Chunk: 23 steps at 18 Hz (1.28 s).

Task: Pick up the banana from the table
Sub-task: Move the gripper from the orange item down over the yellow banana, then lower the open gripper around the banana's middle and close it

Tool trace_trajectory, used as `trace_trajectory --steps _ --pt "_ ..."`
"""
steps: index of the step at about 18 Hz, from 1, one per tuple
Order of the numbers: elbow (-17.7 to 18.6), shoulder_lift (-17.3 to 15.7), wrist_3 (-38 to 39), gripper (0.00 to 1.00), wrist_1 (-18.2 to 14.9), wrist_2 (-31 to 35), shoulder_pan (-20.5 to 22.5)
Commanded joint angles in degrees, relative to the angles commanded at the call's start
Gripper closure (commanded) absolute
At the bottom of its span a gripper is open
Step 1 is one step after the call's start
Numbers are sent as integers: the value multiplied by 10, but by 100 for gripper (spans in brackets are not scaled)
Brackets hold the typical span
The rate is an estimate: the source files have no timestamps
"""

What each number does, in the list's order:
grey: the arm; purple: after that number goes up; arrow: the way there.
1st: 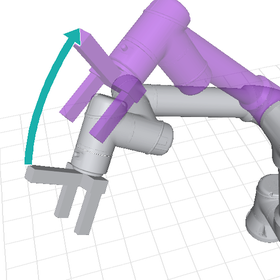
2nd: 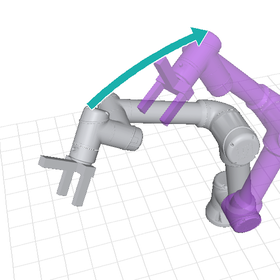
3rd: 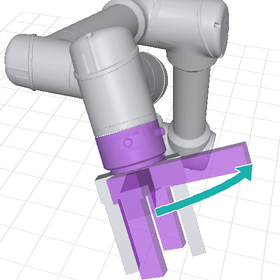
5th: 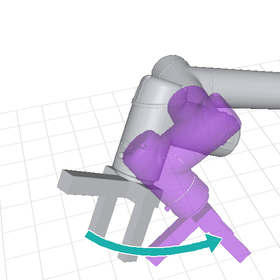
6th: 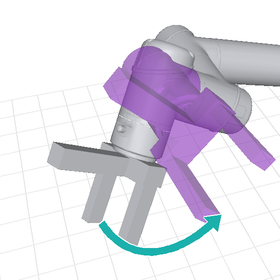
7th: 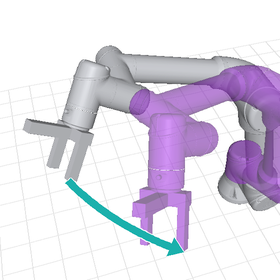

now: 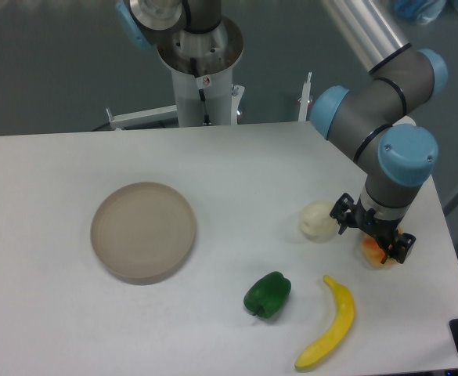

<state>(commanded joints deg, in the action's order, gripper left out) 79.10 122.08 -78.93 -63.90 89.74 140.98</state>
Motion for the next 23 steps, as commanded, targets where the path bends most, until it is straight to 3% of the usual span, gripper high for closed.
trace_trajectory --steps 5,9,12,17,23 --pt "9 10 8 0 5 -5 -2" --pt "-3 24 65 0 8 -22 -14" --pt "-42 55 91 0 8 -22 -31" --pt "-127 150 169 0 39 -15 -74" --pt "-135 156 200 0 42 -15 -74"
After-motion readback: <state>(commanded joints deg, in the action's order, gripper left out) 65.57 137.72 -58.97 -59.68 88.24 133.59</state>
